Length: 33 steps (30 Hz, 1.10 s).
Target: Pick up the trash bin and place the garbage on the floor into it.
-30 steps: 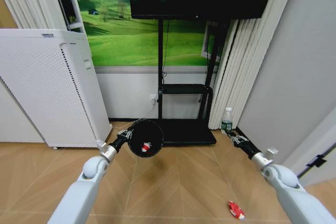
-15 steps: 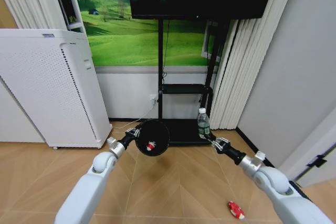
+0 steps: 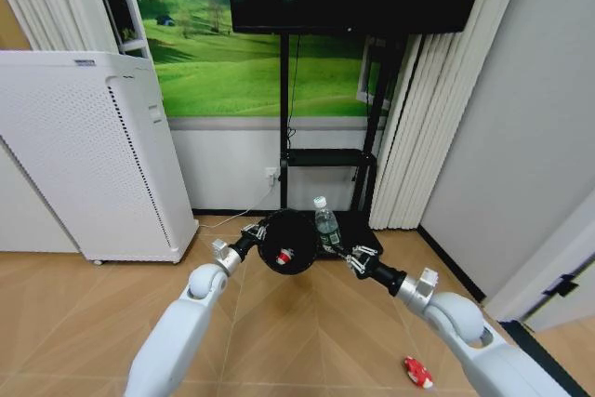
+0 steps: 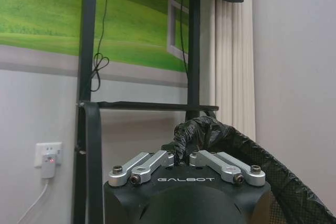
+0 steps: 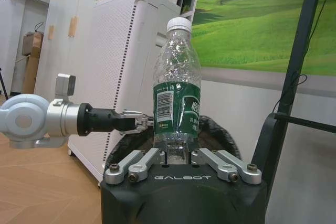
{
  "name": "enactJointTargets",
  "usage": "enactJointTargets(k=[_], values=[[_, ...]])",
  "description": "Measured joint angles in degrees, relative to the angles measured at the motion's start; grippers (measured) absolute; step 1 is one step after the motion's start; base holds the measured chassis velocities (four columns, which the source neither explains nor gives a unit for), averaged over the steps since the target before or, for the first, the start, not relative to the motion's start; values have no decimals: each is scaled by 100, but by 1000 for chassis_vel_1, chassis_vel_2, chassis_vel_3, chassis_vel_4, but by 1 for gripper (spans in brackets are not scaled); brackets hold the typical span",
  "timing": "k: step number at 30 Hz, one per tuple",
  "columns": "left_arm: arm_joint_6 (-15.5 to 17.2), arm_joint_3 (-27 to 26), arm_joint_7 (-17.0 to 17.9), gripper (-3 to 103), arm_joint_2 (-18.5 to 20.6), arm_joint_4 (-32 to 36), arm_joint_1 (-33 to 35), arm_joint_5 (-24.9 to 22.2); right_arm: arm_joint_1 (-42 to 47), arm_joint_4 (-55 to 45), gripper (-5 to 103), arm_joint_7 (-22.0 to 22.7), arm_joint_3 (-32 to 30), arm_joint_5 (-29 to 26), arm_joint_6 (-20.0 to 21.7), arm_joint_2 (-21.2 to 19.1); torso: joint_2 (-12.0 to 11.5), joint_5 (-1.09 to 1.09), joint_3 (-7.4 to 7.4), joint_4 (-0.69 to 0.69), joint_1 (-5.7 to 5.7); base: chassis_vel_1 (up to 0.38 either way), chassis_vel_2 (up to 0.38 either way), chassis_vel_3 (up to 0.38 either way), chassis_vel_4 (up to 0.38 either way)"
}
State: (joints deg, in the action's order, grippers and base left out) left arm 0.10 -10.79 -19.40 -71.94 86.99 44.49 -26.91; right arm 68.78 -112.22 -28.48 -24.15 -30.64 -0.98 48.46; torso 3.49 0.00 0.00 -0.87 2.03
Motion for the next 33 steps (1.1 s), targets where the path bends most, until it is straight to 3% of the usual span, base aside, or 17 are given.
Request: enactJointTargets(k=[15,18,19,21,24,28,33], values=[[23,297,205,8,-485,-1,68,42,-128,41,17,520,437,314,141,97,0,0,0,0,0,0,0,0,0],[23,318,214,8,-525,0,104,71,-96,53,21,674,449,383,204,119,0,0,0,-1,0,0,0,0,0],[23,324,216,8,-527,7,113,74,-97,79,32,731,462,412,205,130,0,0,0,1,0,0,0,0,0],[23,330,218,8,-522,13,116,75,-100,93,32,775,471,424,216,138,0,1,0,0,0,0,0,0,0],[31,334,242,8,-455,55,111,70,-135,108,48,881,476,427,271,142,0,0,0,1,0,0,0,0,0],[47,334,264,8,-404,91,106,52,-136,110,59,936,462,426,300,135,0,0,0,1,0,0,0,0,0],[68,329,278,8,-343,138,100,24,-133,69,80,1219,387,336,471,139,0,0,0,0,0,0,0,0,0]])
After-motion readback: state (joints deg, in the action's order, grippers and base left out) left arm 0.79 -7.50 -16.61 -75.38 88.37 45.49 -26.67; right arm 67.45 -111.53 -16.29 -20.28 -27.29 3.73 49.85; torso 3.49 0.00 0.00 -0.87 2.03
